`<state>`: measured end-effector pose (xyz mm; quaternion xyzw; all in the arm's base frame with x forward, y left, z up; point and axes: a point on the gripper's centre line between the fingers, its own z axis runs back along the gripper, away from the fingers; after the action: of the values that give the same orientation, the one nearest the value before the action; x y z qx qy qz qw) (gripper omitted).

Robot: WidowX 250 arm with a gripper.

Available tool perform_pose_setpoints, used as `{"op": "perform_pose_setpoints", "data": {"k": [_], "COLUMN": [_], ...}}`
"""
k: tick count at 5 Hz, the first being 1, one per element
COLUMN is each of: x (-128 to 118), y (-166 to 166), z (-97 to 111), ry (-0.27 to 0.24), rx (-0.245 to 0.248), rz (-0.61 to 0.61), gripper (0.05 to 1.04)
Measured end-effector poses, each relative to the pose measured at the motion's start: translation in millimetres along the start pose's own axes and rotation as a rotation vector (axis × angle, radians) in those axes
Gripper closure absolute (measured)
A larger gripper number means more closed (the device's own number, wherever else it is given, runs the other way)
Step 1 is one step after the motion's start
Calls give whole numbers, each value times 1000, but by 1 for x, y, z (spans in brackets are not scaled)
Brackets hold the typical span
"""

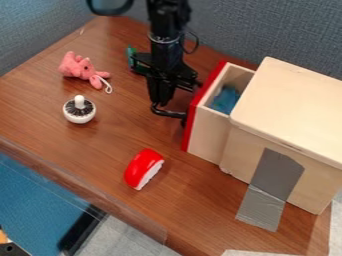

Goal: Open the drawer

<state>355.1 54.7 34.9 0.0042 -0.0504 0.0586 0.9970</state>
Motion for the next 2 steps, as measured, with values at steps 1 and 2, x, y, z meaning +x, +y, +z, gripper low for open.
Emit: {"op": "perform_pose_setpoints", "data": {"k": [1, 2], "x": [-3, -4], "y": [21, 29], "z": [3, 4], "ry": [1, 6], "rx": [15, 18], "rz": [27, 37], "gripper": [968, 968]}}
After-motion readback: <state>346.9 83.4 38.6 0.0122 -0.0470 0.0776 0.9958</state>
